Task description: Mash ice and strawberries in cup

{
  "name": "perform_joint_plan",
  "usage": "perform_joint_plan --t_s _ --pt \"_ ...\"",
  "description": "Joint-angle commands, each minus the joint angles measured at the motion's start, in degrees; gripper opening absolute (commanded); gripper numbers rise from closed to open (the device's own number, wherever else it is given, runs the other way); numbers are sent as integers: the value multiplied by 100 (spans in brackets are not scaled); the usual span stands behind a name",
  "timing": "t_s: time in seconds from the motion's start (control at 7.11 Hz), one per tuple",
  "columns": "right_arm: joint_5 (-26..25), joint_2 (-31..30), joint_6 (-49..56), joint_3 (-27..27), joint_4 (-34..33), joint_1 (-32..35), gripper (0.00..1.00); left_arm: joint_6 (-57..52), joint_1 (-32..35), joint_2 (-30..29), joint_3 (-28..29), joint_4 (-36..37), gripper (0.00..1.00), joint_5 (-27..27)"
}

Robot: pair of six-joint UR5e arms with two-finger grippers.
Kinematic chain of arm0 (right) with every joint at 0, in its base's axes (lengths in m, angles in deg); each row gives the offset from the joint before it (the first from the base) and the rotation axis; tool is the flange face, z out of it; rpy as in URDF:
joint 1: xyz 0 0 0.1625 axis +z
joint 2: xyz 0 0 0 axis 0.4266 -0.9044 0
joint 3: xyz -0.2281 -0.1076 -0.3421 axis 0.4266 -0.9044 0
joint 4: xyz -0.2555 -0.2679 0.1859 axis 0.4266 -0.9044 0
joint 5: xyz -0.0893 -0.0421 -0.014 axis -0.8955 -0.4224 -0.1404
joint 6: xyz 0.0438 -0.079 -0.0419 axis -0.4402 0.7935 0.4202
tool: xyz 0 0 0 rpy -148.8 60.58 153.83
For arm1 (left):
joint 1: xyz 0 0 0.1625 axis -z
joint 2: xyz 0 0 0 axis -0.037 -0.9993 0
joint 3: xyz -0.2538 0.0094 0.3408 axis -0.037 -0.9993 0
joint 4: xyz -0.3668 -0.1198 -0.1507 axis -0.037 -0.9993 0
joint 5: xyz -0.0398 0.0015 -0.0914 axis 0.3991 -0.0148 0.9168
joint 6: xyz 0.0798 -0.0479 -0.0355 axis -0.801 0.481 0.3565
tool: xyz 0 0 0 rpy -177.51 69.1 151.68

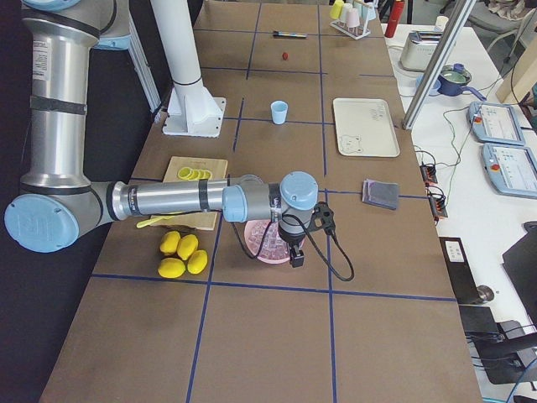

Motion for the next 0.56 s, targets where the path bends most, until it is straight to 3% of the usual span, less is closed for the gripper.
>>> perform_joint_plan --t_s 0.0,0.14,0.42 --pt "-41 -205 -1871 25 1081 -676 99 0 -3 0 -73 2 100 0" --pt "-267 -214 -2804 8 1591 -1097 98 0 -3 0 -74 2 100 0" --pt "-427 -214 -3262 -71 1798 -1418 94 0 6 0 -118 2 100 0"
